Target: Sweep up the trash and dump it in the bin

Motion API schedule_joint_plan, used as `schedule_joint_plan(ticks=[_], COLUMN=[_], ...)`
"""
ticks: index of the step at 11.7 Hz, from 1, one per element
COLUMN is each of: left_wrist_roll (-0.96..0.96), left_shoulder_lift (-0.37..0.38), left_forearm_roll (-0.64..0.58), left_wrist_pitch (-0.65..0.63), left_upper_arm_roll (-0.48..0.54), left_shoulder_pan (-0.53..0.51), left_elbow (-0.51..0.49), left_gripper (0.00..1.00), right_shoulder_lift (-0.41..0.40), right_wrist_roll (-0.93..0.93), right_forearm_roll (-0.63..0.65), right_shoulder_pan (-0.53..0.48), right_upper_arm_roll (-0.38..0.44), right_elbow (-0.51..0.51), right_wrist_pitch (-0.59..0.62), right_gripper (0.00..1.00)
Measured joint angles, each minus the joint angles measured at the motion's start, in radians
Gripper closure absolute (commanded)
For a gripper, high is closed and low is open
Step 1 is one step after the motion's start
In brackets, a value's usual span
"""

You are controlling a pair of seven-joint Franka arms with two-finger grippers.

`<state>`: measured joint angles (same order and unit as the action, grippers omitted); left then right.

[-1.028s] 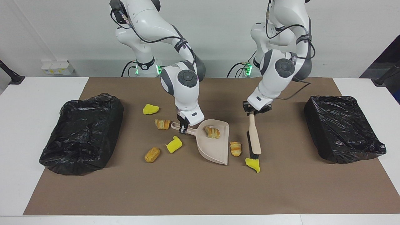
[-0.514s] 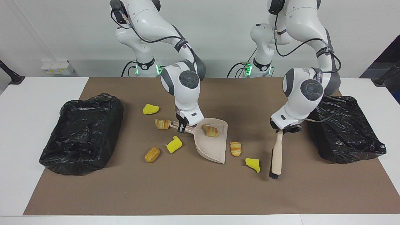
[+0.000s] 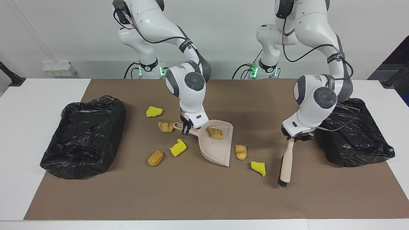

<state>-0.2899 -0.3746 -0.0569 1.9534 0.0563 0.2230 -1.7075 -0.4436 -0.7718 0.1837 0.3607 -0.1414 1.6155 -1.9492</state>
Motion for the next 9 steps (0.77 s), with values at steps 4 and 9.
schedule_joint_plan(ticks=[4,9], left_wrist_roll=[-0.014,0.025], left_shoulder_lift=[0.050,0.099], left_forearm_roll=[0.075,0.181], left_wrist_pitch=[-0.001,-0.002], left_upper_arm_roll=[-0.023,-0.029], left_shoulder_pan=[0.052,0.214], left_elbow=[-0.106,-0.161], left_gripper=[1.00,1.00], right_shoulder_lift=[-0.002,-0.003], right_wrist_roll=[0.024,0.024], right_forearm_roll=[0.000,0.000], right_shoulder_pan=[0.021,0.022], right_upper_arm_roll=[-0.001,0.000], right_elbow=[0.003,0.003], right_wrist_pitch=[-0.014,-0.016], right_gripper=[1.00,1.00])
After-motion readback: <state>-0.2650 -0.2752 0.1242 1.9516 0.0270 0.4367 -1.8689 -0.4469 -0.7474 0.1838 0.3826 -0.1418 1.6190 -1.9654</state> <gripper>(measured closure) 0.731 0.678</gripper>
